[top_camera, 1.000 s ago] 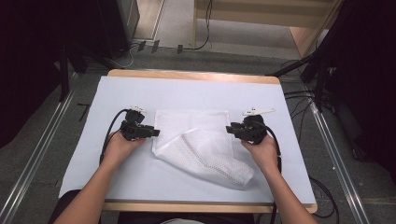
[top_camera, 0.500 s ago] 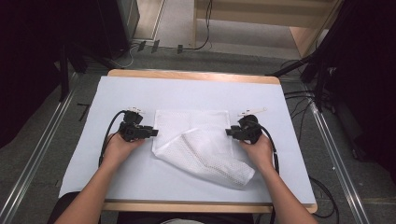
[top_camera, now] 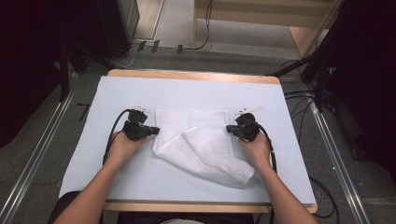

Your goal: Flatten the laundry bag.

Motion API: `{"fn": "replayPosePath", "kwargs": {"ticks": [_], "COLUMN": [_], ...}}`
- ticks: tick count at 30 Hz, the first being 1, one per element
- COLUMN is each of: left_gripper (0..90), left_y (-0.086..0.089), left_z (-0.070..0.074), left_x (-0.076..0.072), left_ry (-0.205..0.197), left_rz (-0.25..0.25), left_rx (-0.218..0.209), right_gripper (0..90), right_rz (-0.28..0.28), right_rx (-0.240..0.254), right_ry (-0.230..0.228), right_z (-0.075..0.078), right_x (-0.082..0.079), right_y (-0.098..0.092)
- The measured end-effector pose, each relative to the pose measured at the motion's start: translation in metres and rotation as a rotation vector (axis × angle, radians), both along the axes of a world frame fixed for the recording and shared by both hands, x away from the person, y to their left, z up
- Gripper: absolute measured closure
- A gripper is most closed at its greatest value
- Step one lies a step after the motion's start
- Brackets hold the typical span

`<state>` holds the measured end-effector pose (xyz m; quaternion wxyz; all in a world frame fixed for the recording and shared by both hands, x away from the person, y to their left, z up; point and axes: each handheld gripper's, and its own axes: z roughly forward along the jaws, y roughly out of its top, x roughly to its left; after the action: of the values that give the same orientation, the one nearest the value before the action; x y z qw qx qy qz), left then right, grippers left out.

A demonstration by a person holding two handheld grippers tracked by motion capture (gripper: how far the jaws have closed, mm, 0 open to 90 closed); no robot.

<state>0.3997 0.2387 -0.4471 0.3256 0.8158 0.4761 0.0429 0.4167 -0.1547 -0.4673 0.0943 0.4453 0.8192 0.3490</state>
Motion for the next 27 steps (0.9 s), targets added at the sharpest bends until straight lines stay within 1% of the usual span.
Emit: {"fn": "replayPosePath", "kwargs": {"ticks": [1,2,4,6,7,10,11,12,13,14,16,17,19,21,23,25,27], "left_gripper": [90.0,90.0,90.0,90.0,90.0,90.0,90.0,90.0,90.0,90.0,90.0,90.0,90.0,89.6,88.6,83.6,78.8], "left_y": [0.002,0.004,0.007,0.009,0.01,0.013,0.014,0.014,0.015,0.016,0.017,0.018,0.021,0.022,0.023,0.024,0.024], "left_z": [0.001,0.003,0.005,0.007,0.006,0.006,0.005,0.005,0.005,0.005,0.005,0.004,0.001,-0.002,-0.002,0.0,0.003], "left_x": [0.003,0.005,0.013,0.022,0.026,0.037,0.039,0.042,0.045,0.047,0.052,0.054,0.056,0.057,0.057,0.056,0.054], "left_ry": [0.003,0.006,0.013,0.003,0.006,0.006,-0.005,0.001,0.003,-0.001,-0.011,-0.022,-0.023,-0.009,-0.009,-0.005,-0.013], "left_rz": [-0.001,0.007,0.018,0.031,0.038,0.048,0.051,0.05,0.05,0.052,0.065,0.071,0.079,0.08,0.081,0.084,0.074], "left_rx": [-0.007,-0.018,-0.035,-0.039,-0.047,-0.043,-0.052,-0.053,-0.04,-0.038,-0.049,-0.062,-0.08,-0.085,-0.081,-0.101,-0.094], "right_gripper": [90.0,90.0,90.0,90.0,90.0,90.0,90.0,90.0,90.0,90.0,90.0,90.0,89.9,89.5,88.0,84.7,80.5], "right_rz": [-0.004,-0.004,-0.011,-0.011,-0.012,-0.015,-0.021,-0.021,-0.022,-0.02,-0.024,-0.029,-0.034,-0.034,-0.032,-0.031,-0.031], "right_rx": [-0.001,0.001,0.008,0.019,0.02,0.027,0.034,0.036,0.04,0.049,0.06,0.056,0.053,0.05,0.054,0.059,0.072], "right_ry": [0.002,-0.009,-0.011,-0.013,-0.017,-0.005,-0.004,-0.002,-0.003,-0.002,0.009,0.008,-0.001,0.01,0.02,0.027,0.024], "right_z": [0.001,0.002,0.004,0.007,0.007,0.008,0.008,0.008,0.007,0.006,0.003,0.002,0.001,-0.001,-0.003,-0.004,-0.001], "right_x": [0.002,0.004,0.01,0.017,0.019,0.03,0.033,0.037,0.04,0.043,0.05,0.053,0.057,0.06,0.061,0.06,0.06], "right_y": [0.0,0.0,0.0,0.0,0.001,0.001,0.001,0.001,0.001,0.002,0.003,0.003,0.005,0.006,0.007,0.007,0.005]}}
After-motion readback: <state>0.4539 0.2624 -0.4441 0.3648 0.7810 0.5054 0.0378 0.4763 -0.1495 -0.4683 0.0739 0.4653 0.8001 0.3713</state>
